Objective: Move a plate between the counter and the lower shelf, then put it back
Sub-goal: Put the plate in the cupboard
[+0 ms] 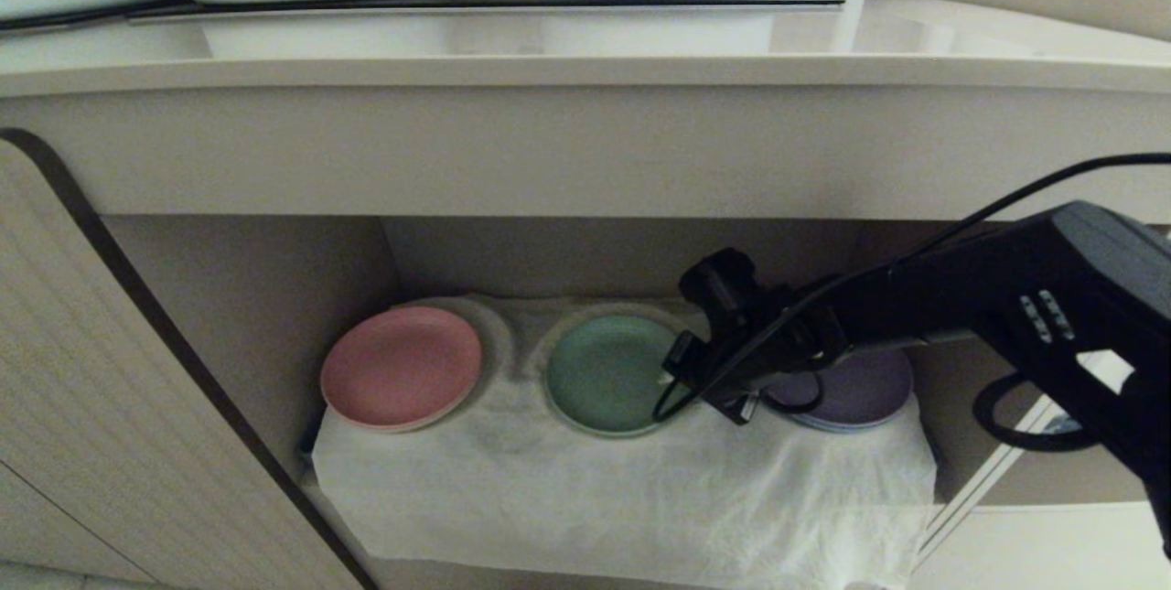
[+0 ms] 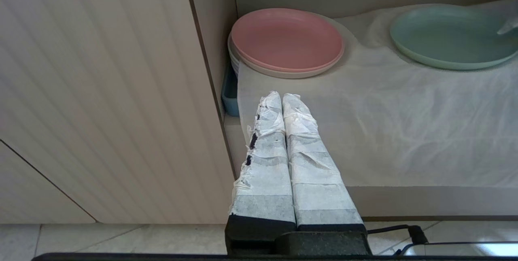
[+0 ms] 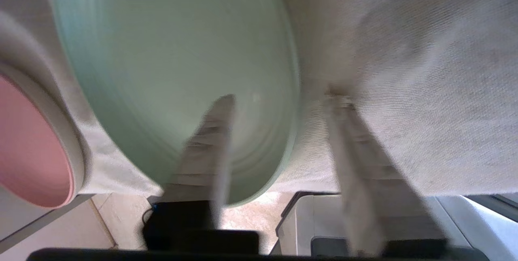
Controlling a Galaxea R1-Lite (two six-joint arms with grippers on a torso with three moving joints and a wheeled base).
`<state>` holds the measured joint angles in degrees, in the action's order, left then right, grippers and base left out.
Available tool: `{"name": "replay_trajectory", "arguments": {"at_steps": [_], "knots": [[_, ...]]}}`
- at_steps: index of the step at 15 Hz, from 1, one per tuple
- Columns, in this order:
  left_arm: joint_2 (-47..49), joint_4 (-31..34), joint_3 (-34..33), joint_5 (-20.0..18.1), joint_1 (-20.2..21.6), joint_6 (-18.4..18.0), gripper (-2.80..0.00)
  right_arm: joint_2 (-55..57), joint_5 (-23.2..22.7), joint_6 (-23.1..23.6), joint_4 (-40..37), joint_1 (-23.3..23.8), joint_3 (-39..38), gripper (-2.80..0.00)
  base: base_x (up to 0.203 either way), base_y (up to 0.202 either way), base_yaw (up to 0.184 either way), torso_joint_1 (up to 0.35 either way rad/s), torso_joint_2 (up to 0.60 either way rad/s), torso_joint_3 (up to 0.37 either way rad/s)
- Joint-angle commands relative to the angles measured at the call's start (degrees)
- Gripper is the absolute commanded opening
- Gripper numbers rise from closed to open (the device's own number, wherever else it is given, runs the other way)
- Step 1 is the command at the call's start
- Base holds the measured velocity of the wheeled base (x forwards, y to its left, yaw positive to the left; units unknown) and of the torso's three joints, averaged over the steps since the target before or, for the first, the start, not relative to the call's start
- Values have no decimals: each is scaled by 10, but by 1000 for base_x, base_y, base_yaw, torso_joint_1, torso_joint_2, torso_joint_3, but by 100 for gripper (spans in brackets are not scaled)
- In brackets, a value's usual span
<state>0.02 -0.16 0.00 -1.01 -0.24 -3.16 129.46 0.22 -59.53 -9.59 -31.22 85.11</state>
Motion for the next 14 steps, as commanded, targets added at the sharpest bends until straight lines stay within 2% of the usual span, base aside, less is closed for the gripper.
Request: {"name": "replay_trajectory", "arguments": {"at_steps": [1, 3, 14], "knots": [[0, 0, 0, 0, 0, 0, -280, -1, 2, -4, -4, 0, -2, 0, 0, 0, 0, 0, 0, 0], [0, 0, 0, 0, 0, 0, -280, -6, 31, -4, -5, -4, -5, 0, 0, 0, 0, 0, 0, 0], [0, 0, 0, 0, 0, 0, -280, -43, 34, 25, -23, -8, -42, 0, 0, 0, 0, 0, 0, 0]]}}
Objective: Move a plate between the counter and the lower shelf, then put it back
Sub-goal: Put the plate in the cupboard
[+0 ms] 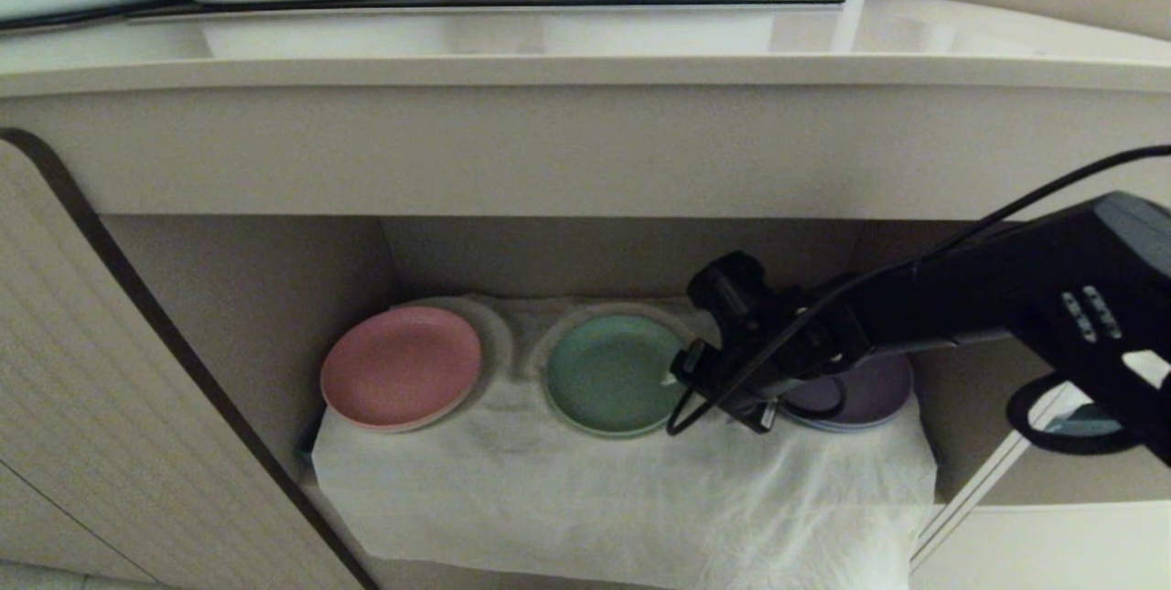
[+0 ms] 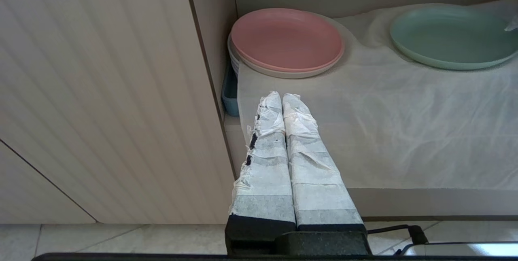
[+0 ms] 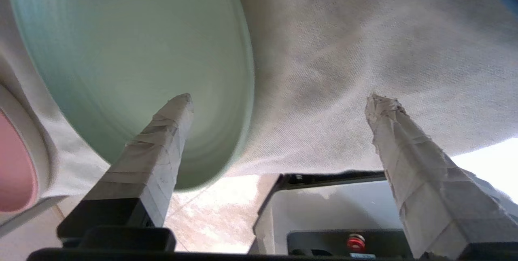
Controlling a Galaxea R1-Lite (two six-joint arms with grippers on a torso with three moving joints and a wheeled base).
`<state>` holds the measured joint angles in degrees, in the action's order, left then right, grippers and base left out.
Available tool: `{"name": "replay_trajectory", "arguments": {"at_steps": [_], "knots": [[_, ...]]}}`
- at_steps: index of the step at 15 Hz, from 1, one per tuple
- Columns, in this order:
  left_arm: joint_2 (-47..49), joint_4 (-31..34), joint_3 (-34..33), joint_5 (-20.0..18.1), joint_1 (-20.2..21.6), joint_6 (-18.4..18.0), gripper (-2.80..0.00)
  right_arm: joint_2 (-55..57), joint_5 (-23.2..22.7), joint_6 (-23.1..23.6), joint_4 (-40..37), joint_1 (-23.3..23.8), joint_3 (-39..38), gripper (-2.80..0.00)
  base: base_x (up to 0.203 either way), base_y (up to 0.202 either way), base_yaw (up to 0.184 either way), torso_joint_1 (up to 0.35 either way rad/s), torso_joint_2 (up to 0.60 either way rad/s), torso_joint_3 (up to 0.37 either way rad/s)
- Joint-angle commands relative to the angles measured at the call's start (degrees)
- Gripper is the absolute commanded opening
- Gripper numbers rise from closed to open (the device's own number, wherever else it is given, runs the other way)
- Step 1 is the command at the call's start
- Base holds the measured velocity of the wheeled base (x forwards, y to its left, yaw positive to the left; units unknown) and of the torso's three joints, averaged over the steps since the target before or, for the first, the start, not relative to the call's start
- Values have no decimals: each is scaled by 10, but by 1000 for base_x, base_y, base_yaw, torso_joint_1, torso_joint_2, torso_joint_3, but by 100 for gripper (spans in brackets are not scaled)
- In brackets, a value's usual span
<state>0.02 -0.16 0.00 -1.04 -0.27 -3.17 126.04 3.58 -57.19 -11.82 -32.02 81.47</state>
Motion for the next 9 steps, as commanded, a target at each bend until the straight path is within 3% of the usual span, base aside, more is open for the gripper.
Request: {"name": "replay_trajectory", "arguments": {"at_steps": [1, 9], "knots": [[0, -1, 0, 1, 0, 0, -280, -11, 0, 11, 0, 0, -16, 0, 0, 0, 0, 0, 0, 0], [0, 0, 0, 0, 0, 0, -280, -61, 0, 48, -2, -1, -70, 0, 0, 0, 0, 0, 0, 0]]}}
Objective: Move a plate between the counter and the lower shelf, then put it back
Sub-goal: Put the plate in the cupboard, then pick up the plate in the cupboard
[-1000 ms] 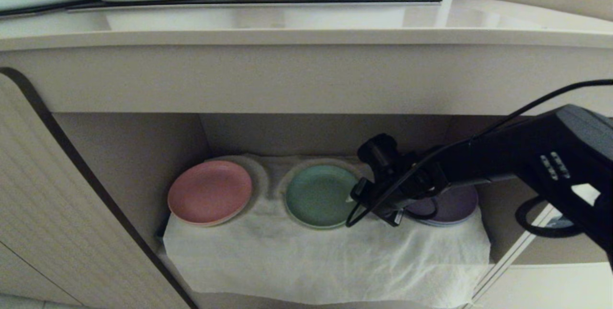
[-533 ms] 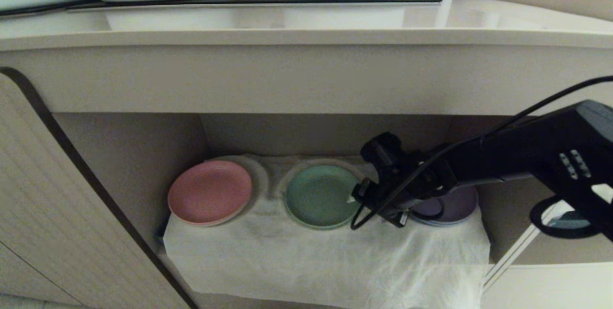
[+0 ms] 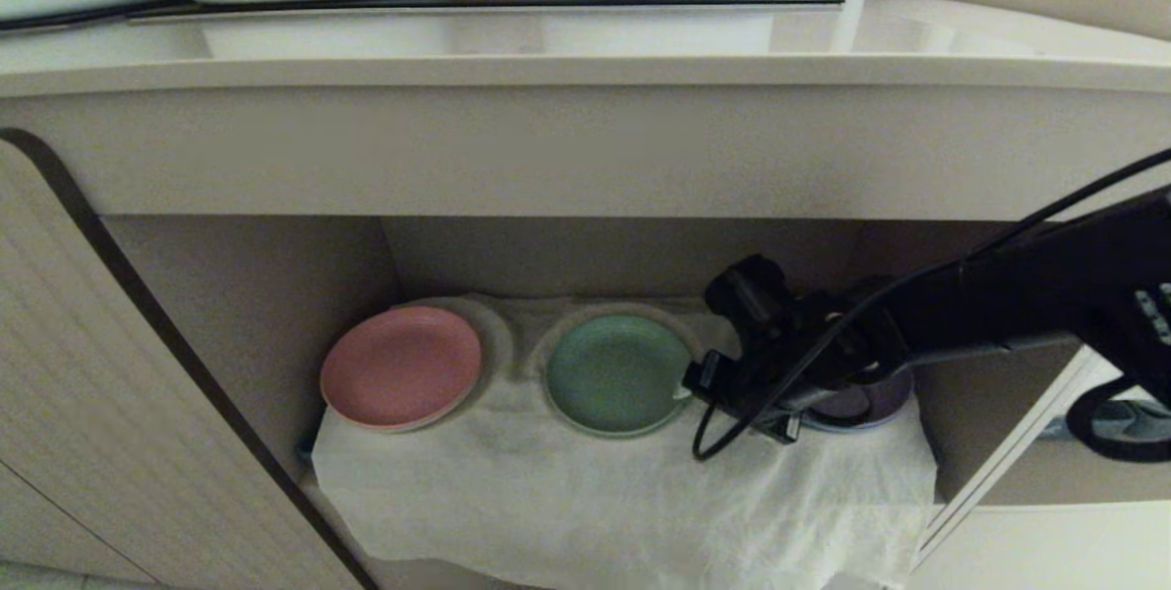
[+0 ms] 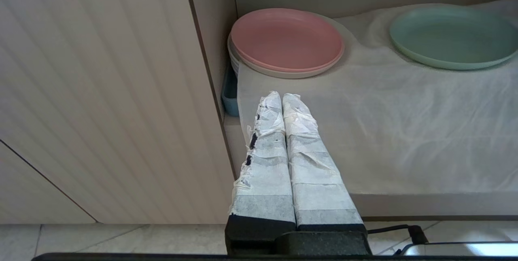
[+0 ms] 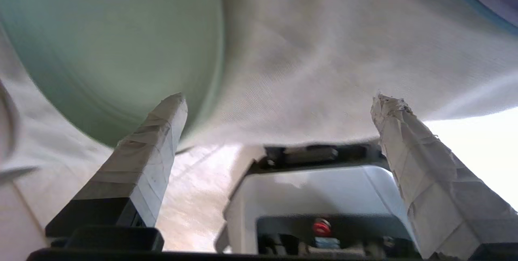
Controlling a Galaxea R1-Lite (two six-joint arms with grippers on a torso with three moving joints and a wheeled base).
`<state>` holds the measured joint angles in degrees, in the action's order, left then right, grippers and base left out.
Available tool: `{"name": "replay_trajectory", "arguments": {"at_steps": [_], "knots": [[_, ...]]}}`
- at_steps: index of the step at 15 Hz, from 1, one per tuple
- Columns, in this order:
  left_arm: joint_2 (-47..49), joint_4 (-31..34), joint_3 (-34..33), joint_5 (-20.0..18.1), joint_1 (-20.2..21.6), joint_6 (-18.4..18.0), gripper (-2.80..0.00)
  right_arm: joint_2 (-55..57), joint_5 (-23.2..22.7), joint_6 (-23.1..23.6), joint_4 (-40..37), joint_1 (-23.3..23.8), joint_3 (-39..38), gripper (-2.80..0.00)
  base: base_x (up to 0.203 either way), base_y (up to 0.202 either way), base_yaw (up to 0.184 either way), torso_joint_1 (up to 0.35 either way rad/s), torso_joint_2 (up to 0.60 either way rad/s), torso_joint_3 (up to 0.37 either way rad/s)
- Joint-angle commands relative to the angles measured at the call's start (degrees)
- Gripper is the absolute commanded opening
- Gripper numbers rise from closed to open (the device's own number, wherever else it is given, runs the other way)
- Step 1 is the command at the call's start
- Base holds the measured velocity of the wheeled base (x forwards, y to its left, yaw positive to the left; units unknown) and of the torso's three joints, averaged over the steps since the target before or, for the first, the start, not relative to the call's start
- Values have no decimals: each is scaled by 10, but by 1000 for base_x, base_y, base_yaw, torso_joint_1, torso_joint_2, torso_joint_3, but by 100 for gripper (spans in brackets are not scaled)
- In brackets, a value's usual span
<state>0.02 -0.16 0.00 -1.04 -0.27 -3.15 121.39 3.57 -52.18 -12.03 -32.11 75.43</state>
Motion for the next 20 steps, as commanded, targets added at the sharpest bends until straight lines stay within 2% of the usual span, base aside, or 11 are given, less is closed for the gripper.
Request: {"name": "replay_trajectory", "arguments": {"at_steps": [1, 5, 13, 14, 20], "knots": [[0, 0, 0, 0, 0, 0, -280, -23, 0, -2, -1, -1, -19, 0, 0, 0, 0, 0, 0, 0], [0, 0, 0, 0, 0, 0, -280, -59, 2, 14, -2, -6, -66, 0, 0, 0, 0, 0, 0, 0], [0, 0, 0, 0, 0, 0, -280, -147, 22, 16, -33, -34, -159, 0, 0, 0, 0, 0, 0, 0], [0, 0, 0, 0, 0, 0, -280, -160, 26, 24, -34, -39, -181, -280, 0, 0, 0, 0, 0, 0], [0, 0, 0, 0, 0, 0, -280, -256, 40, 79, -55, -54, -290, -280, 0, 0, 0, 0, 0, 0]]}}
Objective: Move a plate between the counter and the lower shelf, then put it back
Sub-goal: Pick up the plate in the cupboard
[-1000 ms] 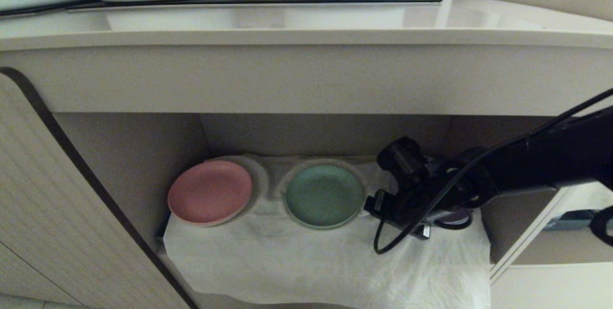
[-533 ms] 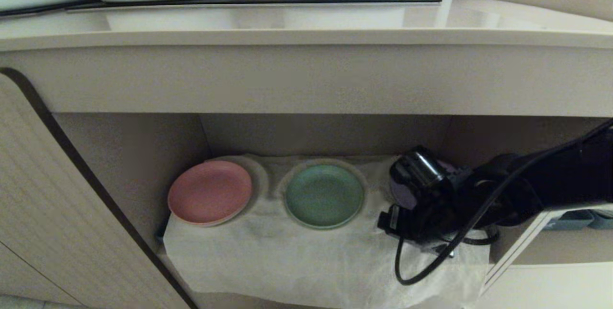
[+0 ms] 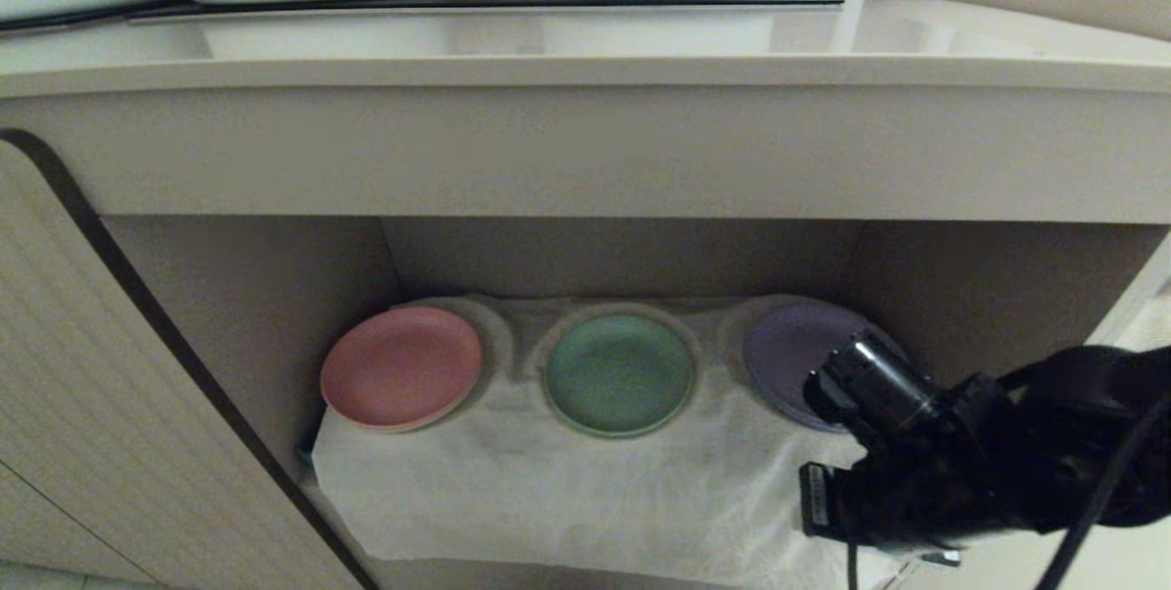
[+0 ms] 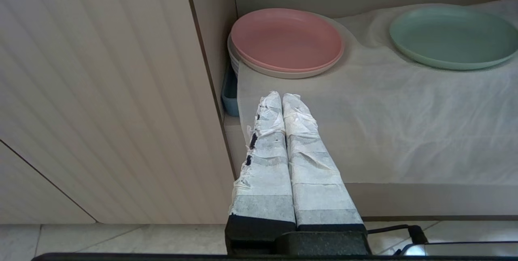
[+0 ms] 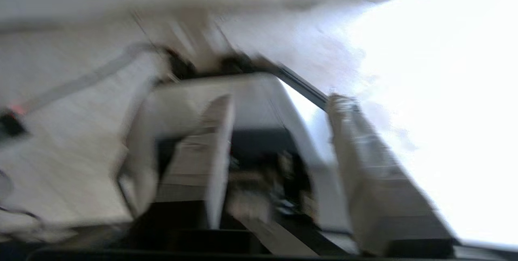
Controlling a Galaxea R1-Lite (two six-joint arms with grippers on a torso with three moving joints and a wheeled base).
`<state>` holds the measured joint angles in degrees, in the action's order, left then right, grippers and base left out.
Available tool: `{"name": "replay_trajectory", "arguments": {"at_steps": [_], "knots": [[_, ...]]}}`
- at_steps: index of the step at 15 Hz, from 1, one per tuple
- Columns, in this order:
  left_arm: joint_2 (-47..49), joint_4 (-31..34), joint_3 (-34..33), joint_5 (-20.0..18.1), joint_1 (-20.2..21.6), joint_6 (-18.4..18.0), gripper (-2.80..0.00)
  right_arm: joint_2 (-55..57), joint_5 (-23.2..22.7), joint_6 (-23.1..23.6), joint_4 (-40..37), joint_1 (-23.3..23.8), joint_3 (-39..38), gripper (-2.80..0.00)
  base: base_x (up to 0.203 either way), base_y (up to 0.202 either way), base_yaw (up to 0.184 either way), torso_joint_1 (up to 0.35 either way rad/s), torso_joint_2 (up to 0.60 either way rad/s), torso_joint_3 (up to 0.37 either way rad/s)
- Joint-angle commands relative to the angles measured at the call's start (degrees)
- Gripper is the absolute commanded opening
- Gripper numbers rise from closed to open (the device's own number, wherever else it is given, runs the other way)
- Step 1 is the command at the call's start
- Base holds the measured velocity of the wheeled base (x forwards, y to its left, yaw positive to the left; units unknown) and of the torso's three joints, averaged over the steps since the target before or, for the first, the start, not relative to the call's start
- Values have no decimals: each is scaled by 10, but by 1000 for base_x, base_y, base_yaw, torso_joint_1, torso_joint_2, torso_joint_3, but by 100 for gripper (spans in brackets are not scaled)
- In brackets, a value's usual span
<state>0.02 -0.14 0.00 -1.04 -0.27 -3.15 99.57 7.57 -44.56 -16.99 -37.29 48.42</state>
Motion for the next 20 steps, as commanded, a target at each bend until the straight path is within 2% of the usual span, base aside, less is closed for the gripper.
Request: {"name": "replay_trajectory", "arguments": {"at_steps": [1, 4, 5, 7, 9, 11, 12, 13, 16, 20], "knots": [[0, 0, 0, 0, 0, 0, -280, -61, 1, 16, -24, -3, -32, -280, 0, 0, 0, 0, 0, 0], [0, 0, 0, 0, 0, 0, -280, -137, 16, 60, -57, 9, -63, -280, 0, 0, 0, 0, 0, 0], [0, 0, 0, 0, 0, 0, -280, -157, 21, 92, -57, 39, -72, -280, 0, 0, 0, 0, 0, 0], [0, 0, 0, 0, 0, 0, -280, -199, 22, 162, -44, 110, -82, -280, 0, 0, 0, 0, 0, 0], [0, 0, 0, 0, 0, 0, -280, -240, 10, 246, -2, 210, -100, -280, 0, 0, 0, 0, 0, 0], [0, 0, 0, 1, 0, 0, -280, -299, -39, 352, 71, 323, -143, -280, 0, 0, 0, 0, 0, 0], [0, -1, 0, 0, 0, 0, -280, -342, -73, 405, 118, 368, -180, -280, 0, 0, 0, 0, 0, 0], [0, 0, 0, 0, 0, 0, -280, -382, -96, 439, 160, 394, -220, -280, 0, 0, 0, 0, 0, 0], [0, 0, 0, 0, 0, 0, -280, -490, -127, 486, 234, 423, -293, -280, 0, 0, 0, 0, 0, 0], [0, 0, 0, 0, 0, 0, -280, -594, -129, 497, 299, 429, -367, -280, 0, 0, 0, 0, 0, 0]]}}
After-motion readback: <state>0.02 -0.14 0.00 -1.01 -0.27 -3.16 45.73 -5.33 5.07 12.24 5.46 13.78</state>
